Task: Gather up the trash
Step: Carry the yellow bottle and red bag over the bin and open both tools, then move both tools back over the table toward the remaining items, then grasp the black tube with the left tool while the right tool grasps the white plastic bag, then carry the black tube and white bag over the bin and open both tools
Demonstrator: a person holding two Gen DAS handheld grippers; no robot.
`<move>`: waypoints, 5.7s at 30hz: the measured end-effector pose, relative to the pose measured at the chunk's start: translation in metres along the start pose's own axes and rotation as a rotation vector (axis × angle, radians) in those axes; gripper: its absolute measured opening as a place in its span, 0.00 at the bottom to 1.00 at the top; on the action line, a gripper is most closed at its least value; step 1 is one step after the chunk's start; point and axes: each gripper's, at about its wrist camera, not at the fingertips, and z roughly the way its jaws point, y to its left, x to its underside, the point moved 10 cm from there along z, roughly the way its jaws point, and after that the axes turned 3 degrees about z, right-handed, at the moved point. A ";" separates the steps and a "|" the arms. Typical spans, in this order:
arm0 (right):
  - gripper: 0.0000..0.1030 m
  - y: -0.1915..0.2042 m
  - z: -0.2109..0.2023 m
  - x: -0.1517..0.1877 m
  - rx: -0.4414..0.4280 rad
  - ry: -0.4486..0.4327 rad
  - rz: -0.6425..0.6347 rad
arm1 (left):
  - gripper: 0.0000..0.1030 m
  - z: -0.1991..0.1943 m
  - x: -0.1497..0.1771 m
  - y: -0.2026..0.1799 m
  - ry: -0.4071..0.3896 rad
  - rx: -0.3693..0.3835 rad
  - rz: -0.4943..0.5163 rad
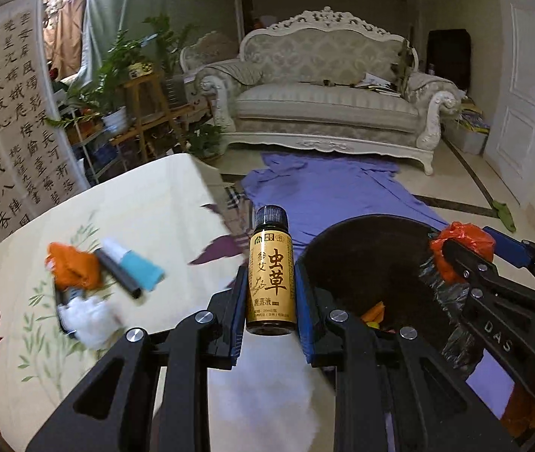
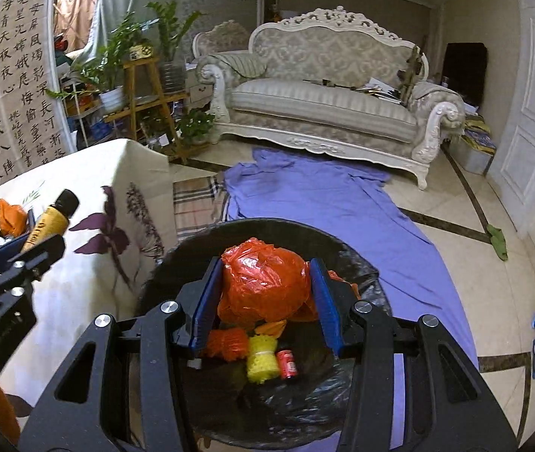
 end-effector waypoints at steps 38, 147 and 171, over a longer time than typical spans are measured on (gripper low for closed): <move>0.54 0.100 -0.014 -0.006 -0.184 0.000 -0.074 | 0.70 -0.032 0.054 0.141 0.069 -0.273 -0.174; 0.26 0.259 -0.008 0.038 -0.364 0.131 -0.274 | 0.13 -0.027 0.110 0.228 0.185 -0.246 -0.300; 0.26 0.225 -0.056 0.066 -0.332 0.104 -0.252 | 0.13 -0.067 0.121 0.191 0.110 -0.217 -0.292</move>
